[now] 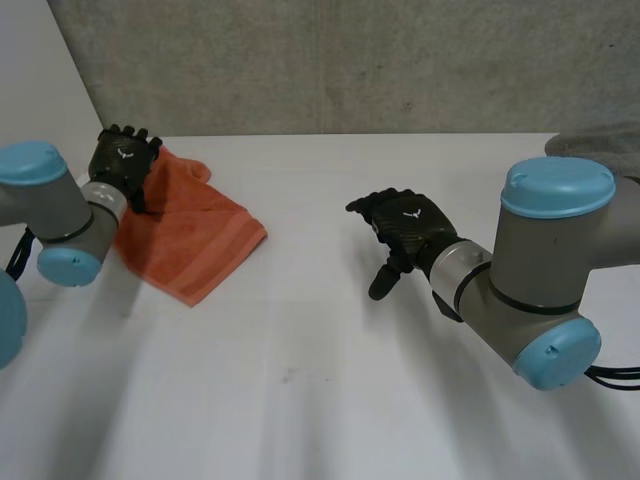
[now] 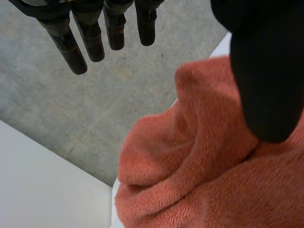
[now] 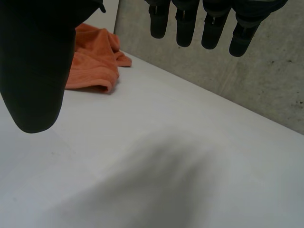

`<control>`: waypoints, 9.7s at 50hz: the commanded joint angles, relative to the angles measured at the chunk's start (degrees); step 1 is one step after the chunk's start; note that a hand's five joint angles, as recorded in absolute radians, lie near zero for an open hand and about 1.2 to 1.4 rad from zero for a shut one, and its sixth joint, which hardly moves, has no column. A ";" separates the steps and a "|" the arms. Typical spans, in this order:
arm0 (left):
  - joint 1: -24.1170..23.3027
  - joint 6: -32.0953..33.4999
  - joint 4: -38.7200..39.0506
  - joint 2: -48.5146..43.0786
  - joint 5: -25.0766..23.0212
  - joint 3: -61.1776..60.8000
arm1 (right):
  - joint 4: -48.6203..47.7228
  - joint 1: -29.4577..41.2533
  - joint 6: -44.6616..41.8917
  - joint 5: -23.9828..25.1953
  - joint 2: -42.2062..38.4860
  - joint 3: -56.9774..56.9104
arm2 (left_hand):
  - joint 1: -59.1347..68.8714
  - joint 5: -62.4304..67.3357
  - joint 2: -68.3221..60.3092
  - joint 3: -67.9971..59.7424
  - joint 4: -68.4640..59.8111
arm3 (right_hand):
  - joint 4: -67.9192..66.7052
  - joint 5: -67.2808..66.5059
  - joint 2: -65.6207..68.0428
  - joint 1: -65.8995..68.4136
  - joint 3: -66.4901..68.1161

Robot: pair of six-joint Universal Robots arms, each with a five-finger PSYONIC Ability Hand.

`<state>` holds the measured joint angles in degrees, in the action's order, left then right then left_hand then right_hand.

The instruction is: Fold the laundry.

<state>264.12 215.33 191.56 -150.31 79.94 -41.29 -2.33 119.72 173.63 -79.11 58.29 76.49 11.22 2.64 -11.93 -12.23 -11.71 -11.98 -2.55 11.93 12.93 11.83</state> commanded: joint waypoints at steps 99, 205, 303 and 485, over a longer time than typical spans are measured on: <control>-16.10 -18.38 -16.84 16.11 -5.75 -17.52 | 19.04 -2.57 -2.16 2.48 9.39 7.27 | -1.22 -2.64 1.93 2.23 1.71 | 1.98 2.55 -1.93 -2.93 -1.83; -14.07 -23.47 -15.09 41.33 7.16 -59.61 | 19.92 -16.10 -11.67 3.62 4.48 7.62 | 13.12 11.70 -12.40 -12.11 -12.63 | -8.28 -7.72 8.33 7.33 8.43; -0.97 -12.92 -16.05 45.20 1.01 -52.32 | 25.72 -21.73 -55.34 3.61 18.62 15.10 | 3.87 2.45 -3.15 -2.85 -3.38 | -11.21 -10.65 11.26 10.26 11.36; -10.29 -16.43 -7.26 29.11 3.03 -44.67 | 11.82 -9.42 -21.59 -5.53 5.70 9.02 | 11.78 10.36 -11.06 -10.77 -11.29 | 1.98 2.55 -1.93 -2.93 -1.83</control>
<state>254.37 200.31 180.78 -115.84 83.83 -88.44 8.27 111.61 149.11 -86.23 63.59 80.71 19.35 9.40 -19.07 -18.96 -19.35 -12.20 -2.51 11.98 12.75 12.03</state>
